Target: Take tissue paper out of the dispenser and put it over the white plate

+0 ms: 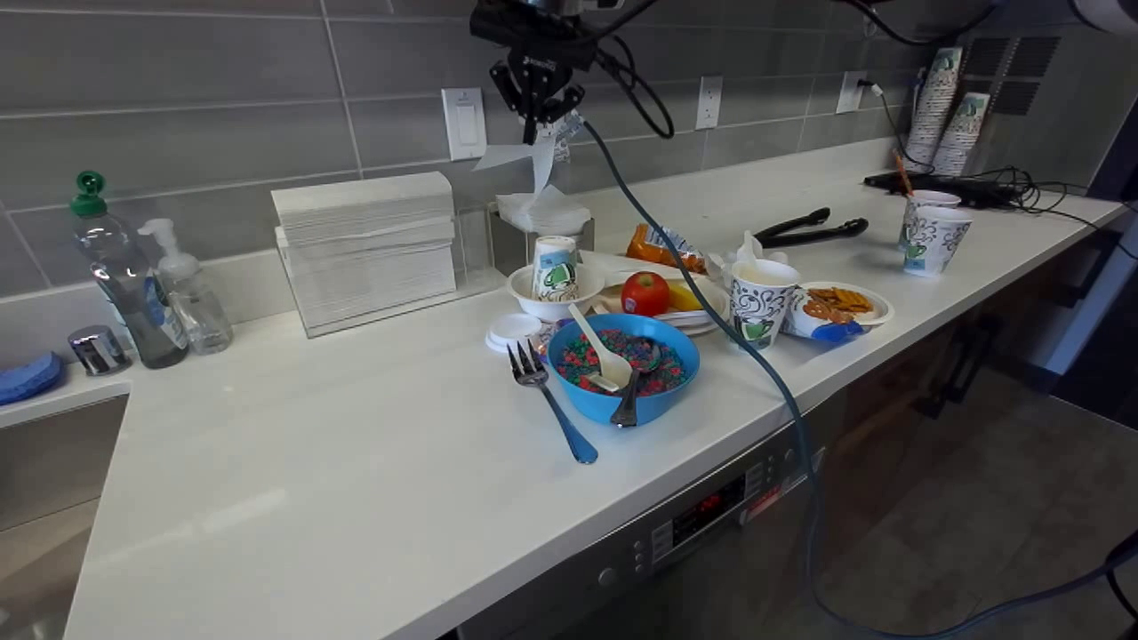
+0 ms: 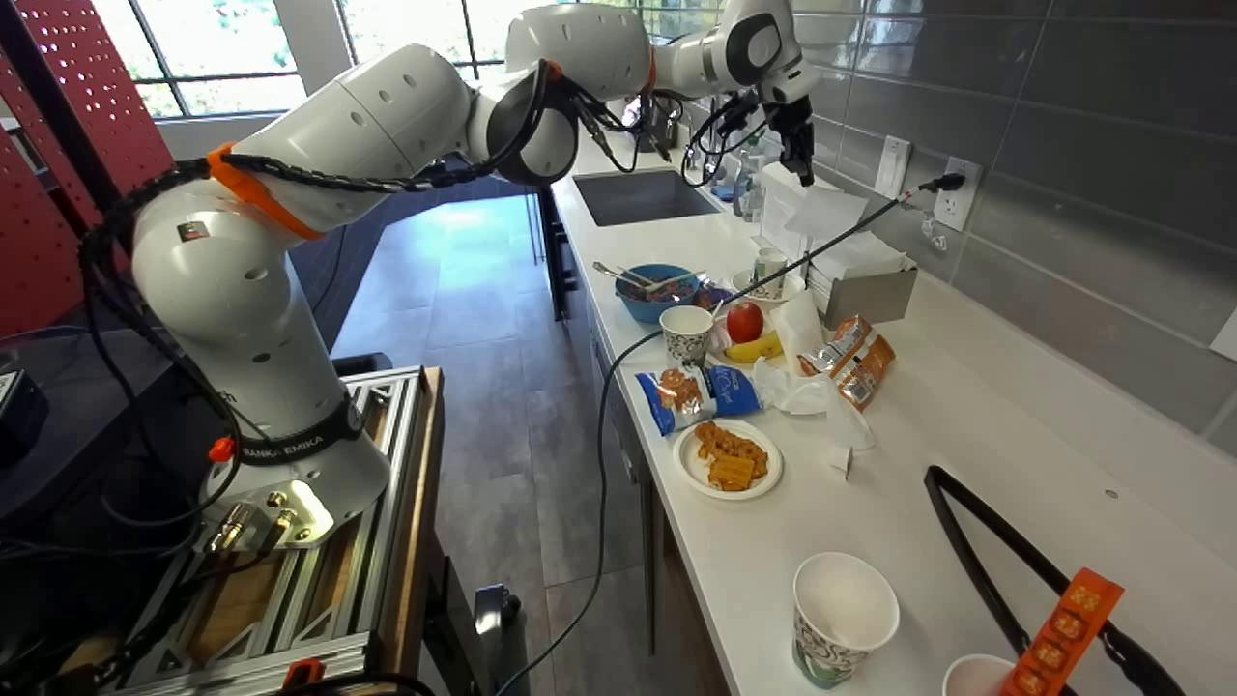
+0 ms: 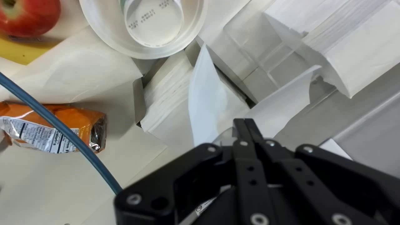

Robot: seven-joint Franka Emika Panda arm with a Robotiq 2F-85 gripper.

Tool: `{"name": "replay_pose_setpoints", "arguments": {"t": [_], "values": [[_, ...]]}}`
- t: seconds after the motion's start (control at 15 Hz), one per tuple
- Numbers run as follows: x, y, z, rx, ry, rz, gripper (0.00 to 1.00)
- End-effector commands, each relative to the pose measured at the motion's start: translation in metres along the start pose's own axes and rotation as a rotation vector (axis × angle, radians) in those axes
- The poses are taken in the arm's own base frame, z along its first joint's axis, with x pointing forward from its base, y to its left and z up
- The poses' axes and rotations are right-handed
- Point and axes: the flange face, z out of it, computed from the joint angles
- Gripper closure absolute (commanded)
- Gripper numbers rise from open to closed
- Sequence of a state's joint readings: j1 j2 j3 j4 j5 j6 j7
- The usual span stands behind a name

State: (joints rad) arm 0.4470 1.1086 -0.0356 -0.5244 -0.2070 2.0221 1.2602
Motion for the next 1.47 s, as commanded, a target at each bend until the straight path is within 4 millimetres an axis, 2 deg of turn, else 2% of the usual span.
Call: {"name": "replay_pose_setpoints", "arguments": {"t": [0.0,0.07,0.2,0.47,0.67,1.0,1.2,1.4], "values": [[0.008,0.007,-0.025,-0.041,-0.123,0.021,1.0],[0.012,0.01,-0.029,-0.059,-0.139,0.043,1.0],[0.018,0.018,-0.025,-0.096,-0.161,0.073,1.0],[0.033,0.027,-0.002,-0.082,-0.163,0.082,1.0],[0.04,0.034,0.017,-0.049,-0.185,0.018,1.0],[0.048,0.036,0.039,0.145,-0.155,-0.146,1.0],[0.044,0.038,0.042,0.268,-0.114,-0.229,1.0],[0.04,0.042,0.03,0.335,-0.092,-0.282,1.0]]}}
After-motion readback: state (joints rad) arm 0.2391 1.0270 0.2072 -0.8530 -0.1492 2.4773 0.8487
